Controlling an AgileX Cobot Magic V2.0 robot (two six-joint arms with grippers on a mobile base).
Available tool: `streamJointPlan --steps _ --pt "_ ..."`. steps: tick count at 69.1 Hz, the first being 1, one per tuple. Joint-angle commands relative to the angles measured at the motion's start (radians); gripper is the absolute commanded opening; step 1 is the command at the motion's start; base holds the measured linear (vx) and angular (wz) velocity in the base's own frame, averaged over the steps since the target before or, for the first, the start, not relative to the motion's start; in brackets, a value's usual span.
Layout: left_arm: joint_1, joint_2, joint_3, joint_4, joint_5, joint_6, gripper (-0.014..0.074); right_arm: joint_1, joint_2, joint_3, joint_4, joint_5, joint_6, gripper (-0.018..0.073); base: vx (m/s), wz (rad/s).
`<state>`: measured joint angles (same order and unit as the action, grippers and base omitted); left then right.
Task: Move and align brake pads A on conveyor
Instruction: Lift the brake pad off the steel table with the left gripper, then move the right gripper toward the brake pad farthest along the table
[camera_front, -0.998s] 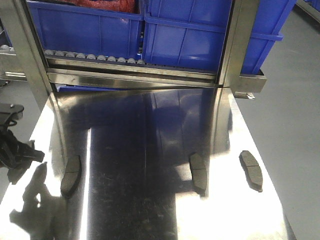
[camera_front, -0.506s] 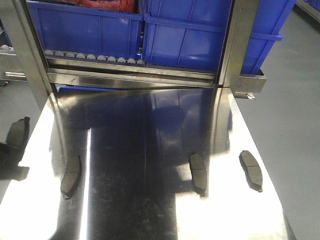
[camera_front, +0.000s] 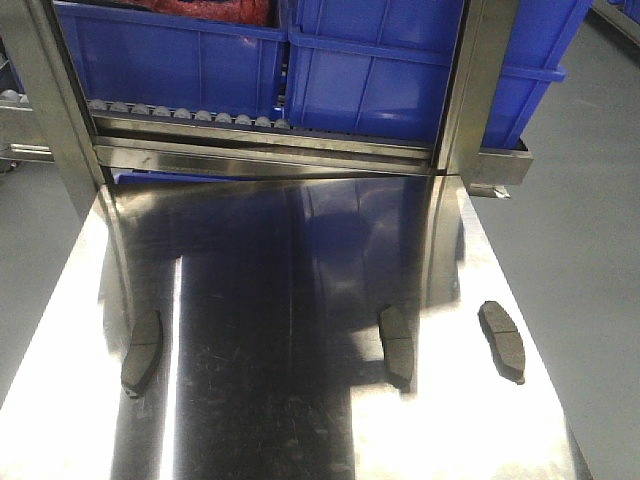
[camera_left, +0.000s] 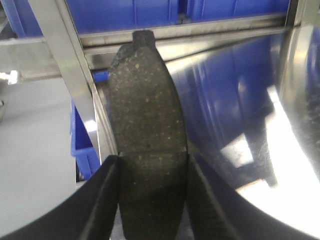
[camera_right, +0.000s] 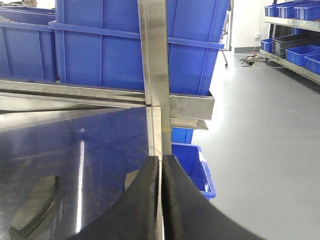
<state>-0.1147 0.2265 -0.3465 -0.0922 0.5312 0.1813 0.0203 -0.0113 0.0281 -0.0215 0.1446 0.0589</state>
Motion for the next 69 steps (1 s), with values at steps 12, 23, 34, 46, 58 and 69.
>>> streamJointPlan --steps 12,23,34,46,58,69 --pt "-0.005 -0.092 0.005 -0.018 -0.116 -0.008 0.0094 0.002 -0.015 0.004 -0.002 -0.075 -0.004 -0.0009 0.00 0.00" --pt "-0.005 -0.092 0.005 -0.018 -0.116 -0.008 0.0094 0.002 -0.015 0.004 -0.002 -0.075 -0.004 -0.0009 0.00 0.00" --pt "-0.005 -0.092 0.005 -0.018 -0.116 -0.008 0.0094 0.002 -0.015 0.004 -0.002 -0.075 -0.004 -0.0009 0.00 0.00" --pt "-0.005 -0.092 0.005 -0.018 -0.116 -0.008 0.0094 0.002 -0.015 0.004 -0.002 -0.075 -0.004 -0.0009 0.00 0.00" --pt "-0.005 -0.092 0.005 -0.018 -0.116 -0.008 0.0094 0.002 -0.015 0.004 -0.002 -0.075 -0.004 -0.0009 0.00 0.00" --pt "-0.005 -0.092 0.005 -0.018 -0.116 -0.008 0.0094 0.002 -0.015 0.004 -0.002 -0.075 -0.004 -0.0009 0.00 0.00"
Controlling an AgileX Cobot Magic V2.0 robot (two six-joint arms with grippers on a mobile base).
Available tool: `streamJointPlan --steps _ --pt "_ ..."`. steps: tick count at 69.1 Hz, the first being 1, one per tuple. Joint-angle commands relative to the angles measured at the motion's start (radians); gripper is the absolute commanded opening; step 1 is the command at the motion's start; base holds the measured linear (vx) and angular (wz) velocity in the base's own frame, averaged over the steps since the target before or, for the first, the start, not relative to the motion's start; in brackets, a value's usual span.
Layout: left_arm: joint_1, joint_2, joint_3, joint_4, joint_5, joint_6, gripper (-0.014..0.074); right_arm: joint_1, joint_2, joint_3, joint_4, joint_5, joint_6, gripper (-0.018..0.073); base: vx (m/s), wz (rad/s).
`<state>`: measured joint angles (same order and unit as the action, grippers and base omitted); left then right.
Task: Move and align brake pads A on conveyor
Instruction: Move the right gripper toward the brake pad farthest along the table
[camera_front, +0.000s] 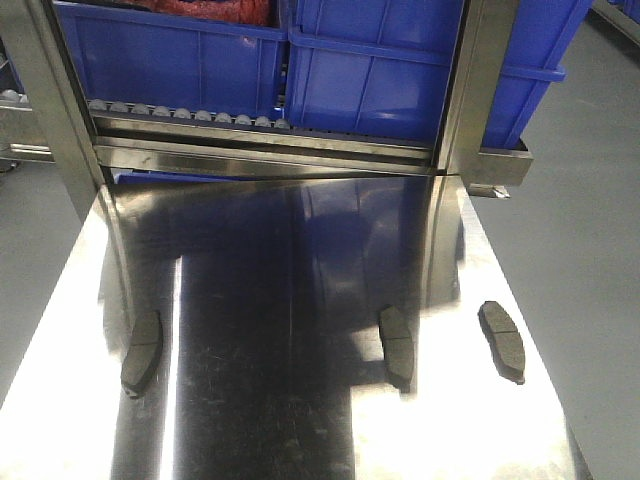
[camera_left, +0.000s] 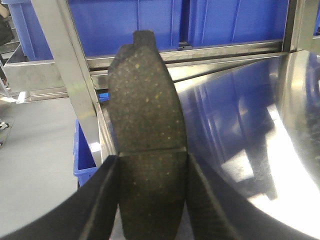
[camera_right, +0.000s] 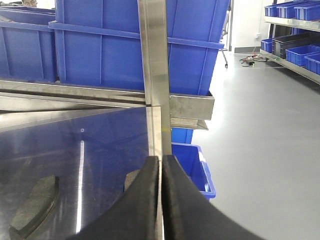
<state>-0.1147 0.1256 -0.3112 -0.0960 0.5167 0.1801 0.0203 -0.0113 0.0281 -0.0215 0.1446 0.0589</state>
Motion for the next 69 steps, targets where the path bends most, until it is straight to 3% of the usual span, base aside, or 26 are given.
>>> streamJointPlan --steps 1,45,56,69 --pt "-0.005 0.008 -0.031 -0.014 -0.102 -0.007 0.0094 0.002 -0.015 0.004 -0.002 -0.075 -0.004 -0.0009 0.00 0.00" --pt "-0.005 0.008 -0.031 -0.014 -0.102 -0.007 0.0094 0.000 -0.014 -0.014 -0.009 -0.117 -0.005 -0.0006 0.00 0.00" --pt "-0.005 0.008 -0.031 -0.014 -0.102 -0.007 0.0094 -0.001 0.076 -0.175 -0.012 -0.101 -0.005 -0.0003 0.00 0.00" --pt "-0.005 0.008 -0.031 -0.014 -0.102 -0.007 0.0094 -0.001 0.368 -0.469 -0.087 0.104 -0.005 -0.0002 0.00 0.00"
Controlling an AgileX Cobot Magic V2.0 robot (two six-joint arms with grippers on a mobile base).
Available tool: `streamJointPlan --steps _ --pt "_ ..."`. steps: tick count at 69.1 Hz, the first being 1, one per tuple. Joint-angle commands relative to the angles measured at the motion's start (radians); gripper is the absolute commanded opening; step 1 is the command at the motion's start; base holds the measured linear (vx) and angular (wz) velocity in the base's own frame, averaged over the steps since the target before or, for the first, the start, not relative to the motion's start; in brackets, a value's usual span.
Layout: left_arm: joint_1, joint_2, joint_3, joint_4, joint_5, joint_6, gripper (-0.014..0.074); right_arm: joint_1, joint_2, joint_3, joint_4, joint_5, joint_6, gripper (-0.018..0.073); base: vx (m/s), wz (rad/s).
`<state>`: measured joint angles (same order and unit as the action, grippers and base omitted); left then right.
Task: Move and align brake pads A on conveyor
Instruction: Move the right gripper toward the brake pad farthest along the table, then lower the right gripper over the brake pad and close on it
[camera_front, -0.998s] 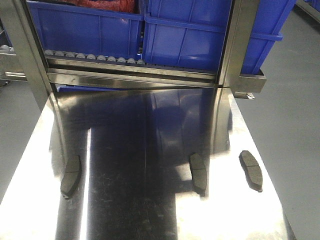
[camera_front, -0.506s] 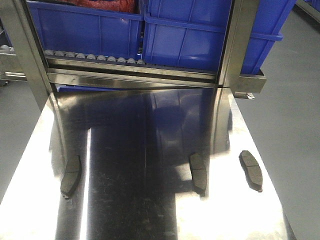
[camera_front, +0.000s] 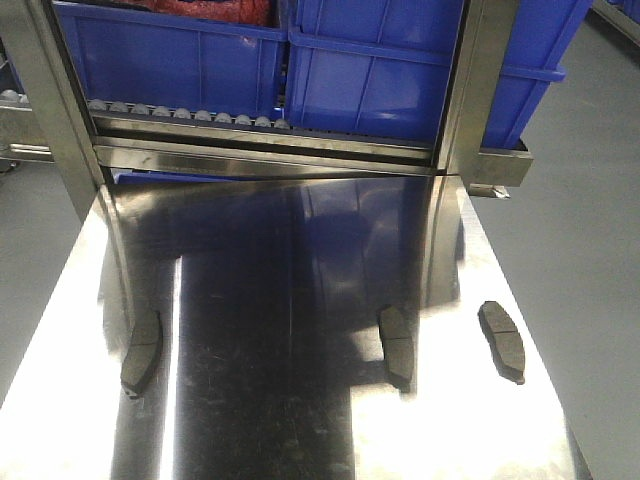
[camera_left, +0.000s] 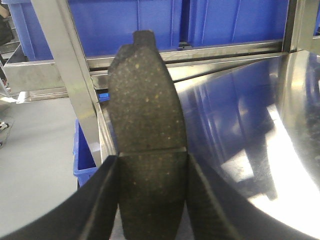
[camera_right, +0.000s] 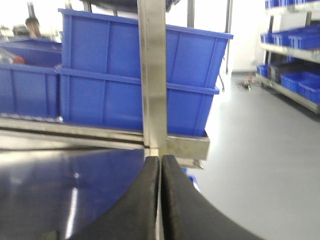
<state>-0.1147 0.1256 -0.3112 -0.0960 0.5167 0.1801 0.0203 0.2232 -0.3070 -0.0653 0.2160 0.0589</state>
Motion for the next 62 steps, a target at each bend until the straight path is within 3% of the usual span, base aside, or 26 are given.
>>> streamJointPlan --steps 1,15,22,26,36,43,52,62 --pt "-0.005 0.008 -0.031 -0.014 -0.102 -0.007 0.0094 -0.001 0.156 -0.155 -0.047 0.049 -0.005 -0.0002 0.00 0.00" --pt "-0.005 0.008 -0.031 -0.014 -0.102 -0.007 0.0094 -0.001 0.418 -0.335 -0.102 0.171 -0.005 0.0008 0.00 0.00" --pt "-0.005 0.008 -0.031 -0.014 -0.102 -0.007 0.0094 -0.001 0.472 -0.338 -0.102 0.140 -0.005 0.0090 0.00 0.00" --pt "-0.005 0.008 -0.031 -0.014 -0.102 -0.007 0.0094 0.000 0.490 -0.338 -0.103 0.129 -0.005 0.0176 0.00 0.00" --pt "-0.005 0.008 -0.031 -0.014 -0.102 -0.007 0.0094 0.001 0.532 -0.338 -0.104 0.097 -0.005 0.0540 0.00 0.00" --pt "-0.005 0.008 -0.031 -0.014 -0.102 -0.007 0.0094 0.001 0.580 -0.338 -0.104 0.028 -0.001 0.0731 0.00 0.00" --pt "-0.005 0.008 -0.031 -0.014 -0.102 -0.007 0.0094 0.001 0.656 -0.341 -0.061 0.030 -0.001 0.0720 0.00 0.00" --pt "-0.005 0.008 -0.031 -0.014 -0.102 -0.007 0.0094 0.002 0.783 -0.400 -0.059 0.153 -0.003 0.0683 0.00 0.00"
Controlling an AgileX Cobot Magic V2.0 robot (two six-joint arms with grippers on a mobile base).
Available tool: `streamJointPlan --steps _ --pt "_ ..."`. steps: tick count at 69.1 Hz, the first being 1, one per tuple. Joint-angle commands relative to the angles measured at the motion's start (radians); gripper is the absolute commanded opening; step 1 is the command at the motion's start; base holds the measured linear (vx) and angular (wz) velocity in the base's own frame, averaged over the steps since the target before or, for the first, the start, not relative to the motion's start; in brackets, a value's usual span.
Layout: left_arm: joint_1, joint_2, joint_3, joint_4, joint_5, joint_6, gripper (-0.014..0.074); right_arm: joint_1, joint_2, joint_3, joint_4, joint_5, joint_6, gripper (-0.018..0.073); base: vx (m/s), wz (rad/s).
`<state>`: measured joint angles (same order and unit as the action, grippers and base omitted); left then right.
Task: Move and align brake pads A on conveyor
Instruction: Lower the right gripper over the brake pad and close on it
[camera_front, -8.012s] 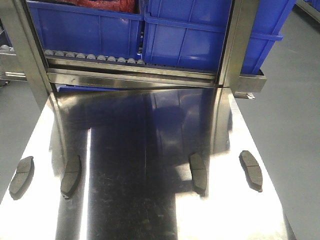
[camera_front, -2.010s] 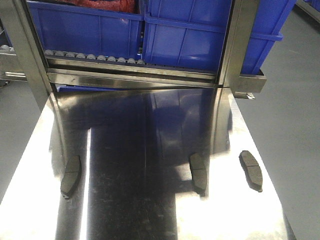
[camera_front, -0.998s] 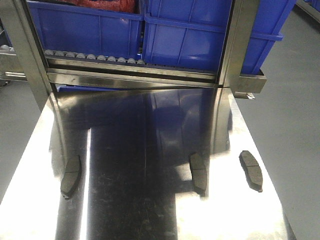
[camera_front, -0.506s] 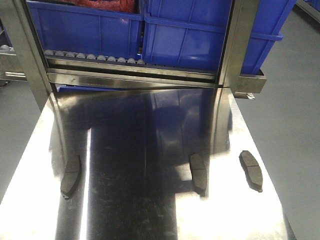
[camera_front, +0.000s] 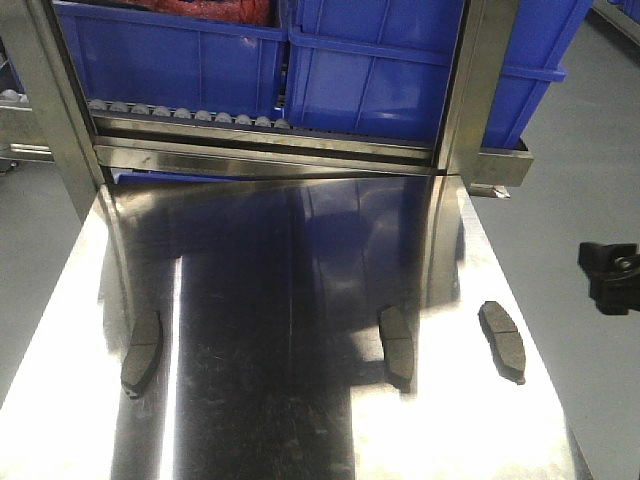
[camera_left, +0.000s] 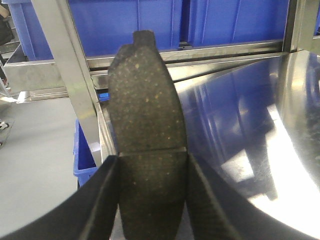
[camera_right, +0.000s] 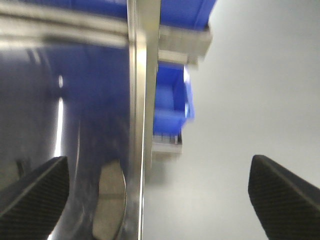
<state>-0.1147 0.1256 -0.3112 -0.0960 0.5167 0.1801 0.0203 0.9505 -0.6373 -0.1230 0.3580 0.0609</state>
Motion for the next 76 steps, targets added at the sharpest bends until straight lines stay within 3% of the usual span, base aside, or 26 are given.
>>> streamJointPlan --steps 1,25,45,76 --pt "-0.005 0.008 -0.031 -0.014 -0.102 -0.007 0.0094 0.002 0.076 -0.079 -0.001 0.026 -0.005 0.0680 0.00 0.00" --pt "-0.005 0.008 -0.031 -0.014 -0.102 -0.007 0.0094 0.021 0.408 -0.312 0.139 0.280 -0.069 0.0630 0.00 0.00" --pt "-0.005 0.008 -0.031 -0.014 -0.102 -0.007 0.0094 0.161 0.656 -0.465 0.068 0.425 0.024 0.0592 0.00 0.00" --pt "-0.005 0.008 -0.031 -0.014 -0.102 -0.007 0.0094 0.168 0.832 -0.506 0.068 0.439 0.027 0.0581 0.00 0.00"
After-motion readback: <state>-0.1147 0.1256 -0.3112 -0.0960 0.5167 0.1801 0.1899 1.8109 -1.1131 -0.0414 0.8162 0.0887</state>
